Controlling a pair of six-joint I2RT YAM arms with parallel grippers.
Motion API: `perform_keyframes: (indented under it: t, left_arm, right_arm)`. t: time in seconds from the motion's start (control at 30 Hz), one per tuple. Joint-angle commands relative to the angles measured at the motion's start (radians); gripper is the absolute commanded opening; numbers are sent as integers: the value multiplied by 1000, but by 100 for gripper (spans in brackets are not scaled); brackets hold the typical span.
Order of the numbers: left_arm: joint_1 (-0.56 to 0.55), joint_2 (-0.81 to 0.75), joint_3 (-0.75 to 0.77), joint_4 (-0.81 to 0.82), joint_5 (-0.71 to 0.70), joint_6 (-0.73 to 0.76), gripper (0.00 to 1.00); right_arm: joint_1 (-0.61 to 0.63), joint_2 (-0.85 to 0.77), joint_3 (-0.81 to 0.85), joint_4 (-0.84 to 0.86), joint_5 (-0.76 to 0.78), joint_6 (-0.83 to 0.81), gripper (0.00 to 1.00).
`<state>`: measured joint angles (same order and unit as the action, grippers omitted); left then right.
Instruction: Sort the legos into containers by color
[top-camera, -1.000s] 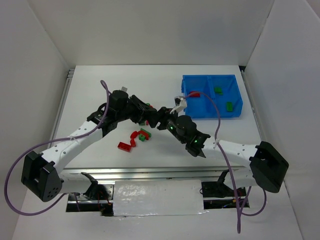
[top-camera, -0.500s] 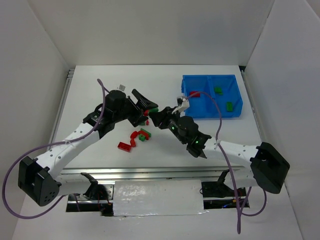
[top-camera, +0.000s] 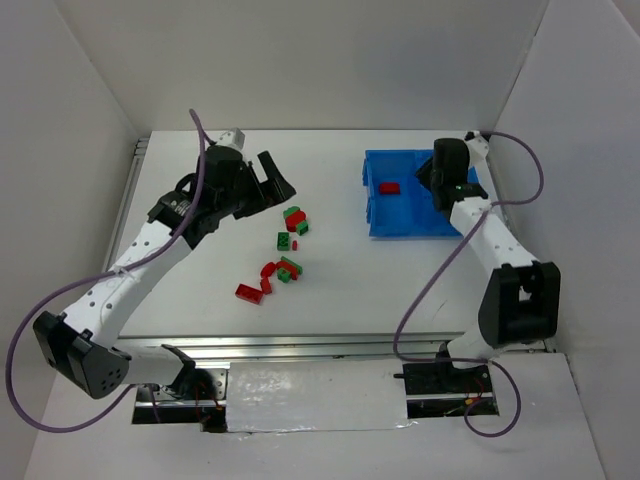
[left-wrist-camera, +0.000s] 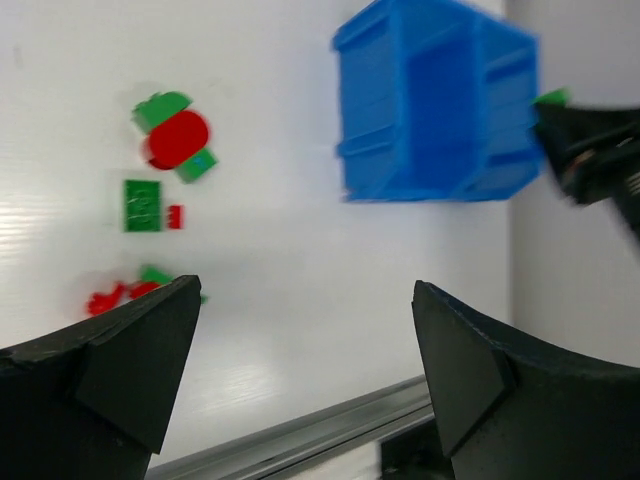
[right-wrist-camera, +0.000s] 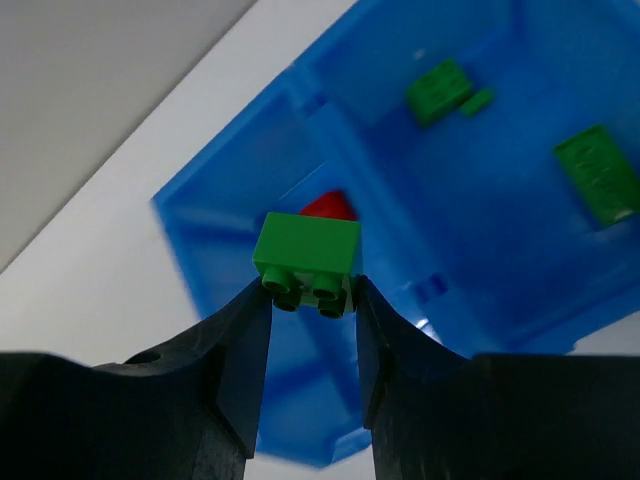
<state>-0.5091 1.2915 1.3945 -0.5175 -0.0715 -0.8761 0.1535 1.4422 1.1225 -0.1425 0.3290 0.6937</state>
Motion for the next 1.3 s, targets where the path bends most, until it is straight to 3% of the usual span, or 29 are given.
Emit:
perform_keyframes:
  t: [0.0, 0.17, 0.37, 0.4, 0.43, 0.5, 0.63, 0.77, 0.87, 1.03, 1.27]
  left_arm:
    - [-3, 34, 9, -85, -28, 137, 99]
    - [-3, 48, -40, -92, -50, 175, 100]
    - [-3, 66, -57, -93, -79, 209, 100]
    - [-5, 72, -60, -87, -76, 218, 99]
    - [-3, 78, -61, -82, -74, 223, 100]
    - [-3, 100, -66, -73, -71, 235, 99]
    - [-3, 179, -36, -79, -88, 247, 99]
    - [-3, 299, 15, -88, -125, 246, 95]
    - [-6, 417, 67, -95, -140, 241, 84]
    - [-6, 613, 164, -107, -169, 249, 78]
    - [4, 727, 186, -101, -215, 230, 72]
  right_arm:
    - [-104, 130, 140, -250, -8, -11, 0]
    - [-207, 300, 321, -305, 2, -22, 1]
    - [-239, 414, 471, -362, 11, -68, 21]
    - [-239, 420, 483, -371, 21, -71, 61]
    - [-241, 431, 503, -381, 30, -68, 78]
    - [-241, 432, 516, -400, 38, -65, 88]
    - [-232, 358, 472, -399, 27, -60, 96]
    - [-180, 210, 360, -364, 36, -65, 97]
    - [-74, 65, 232, -329, 13, -91, 97]
    - [96, -161, 3, -238, -51, -92, 99]
    - [196, -255, -89, -210, -80, -103, 100]
